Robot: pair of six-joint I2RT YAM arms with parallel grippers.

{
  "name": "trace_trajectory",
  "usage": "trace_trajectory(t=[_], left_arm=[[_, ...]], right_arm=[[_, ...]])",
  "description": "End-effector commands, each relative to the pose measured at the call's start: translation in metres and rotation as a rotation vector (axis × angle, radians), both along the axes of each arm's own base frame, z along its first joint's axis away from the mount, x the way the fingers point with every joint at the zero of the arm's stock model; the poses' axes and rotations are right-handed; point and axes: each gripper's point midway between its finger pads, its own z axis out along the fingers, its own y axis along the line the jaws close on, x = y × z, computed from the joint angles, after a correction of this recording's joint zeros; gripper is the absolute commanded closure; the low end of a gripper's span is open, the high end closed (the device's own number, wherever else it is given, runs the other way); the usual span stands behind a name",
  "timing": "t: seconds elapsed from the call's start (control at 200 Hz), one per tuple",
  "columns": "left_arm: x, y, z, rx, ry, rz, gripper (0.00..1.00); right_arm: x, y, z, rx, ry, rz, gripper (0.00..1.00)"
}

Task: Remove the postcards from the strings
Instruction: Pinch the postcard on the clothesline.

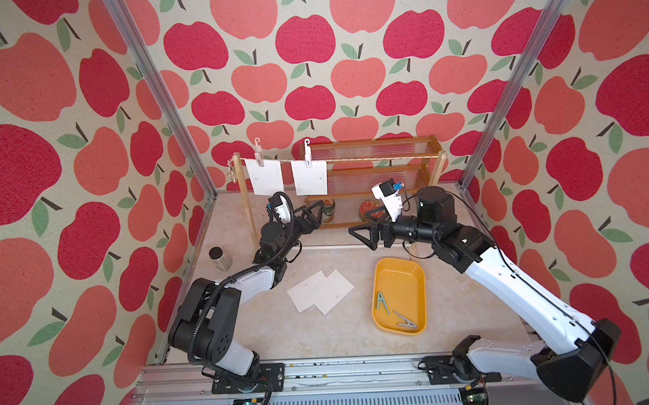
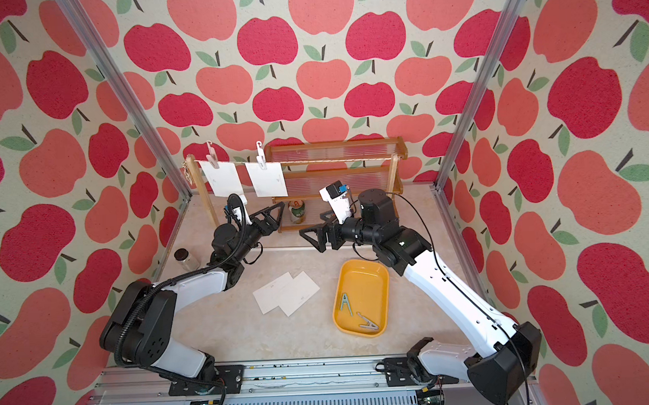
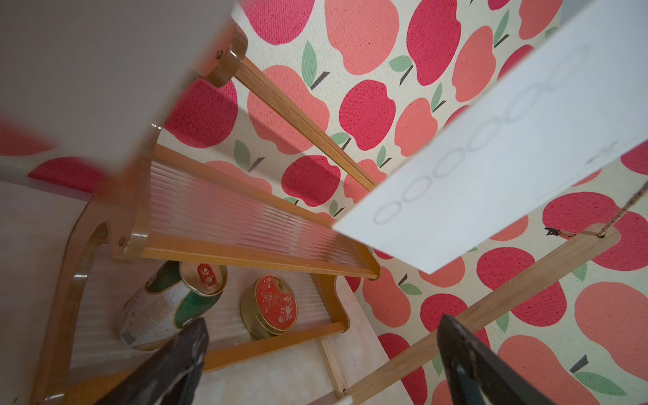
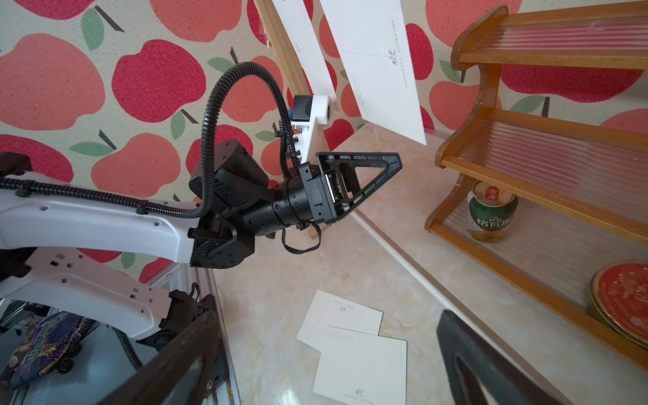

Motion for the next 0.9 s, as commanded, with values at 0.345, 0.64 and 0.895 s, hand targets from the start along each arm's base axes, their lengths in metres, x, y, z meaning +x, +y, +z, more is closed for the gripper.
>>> trace_trajectory(t=[0.345, 0.64, 0.895], left_arm=[[-0.003, -0.001, 0.085, -0.123, -0.258, -0.059, 0.08], [-0.011, 0.000, 0.080, -0.183, -0.191, -0.093, 0.37], [-0.028, 0.004, 0.088, -0.171, -0.182, -0.098, 0.45]], right_arm=[[-0.007, 0.004, 0.012, 0.035, -0.032, 0.040, 0.01], [-0.004, 0.007, 0.002, 0.027, -0.020, 0.039, 0.01], [-0.002, 0.008, -0.005, 0.023, -0.010, 0.038, 0.01]])
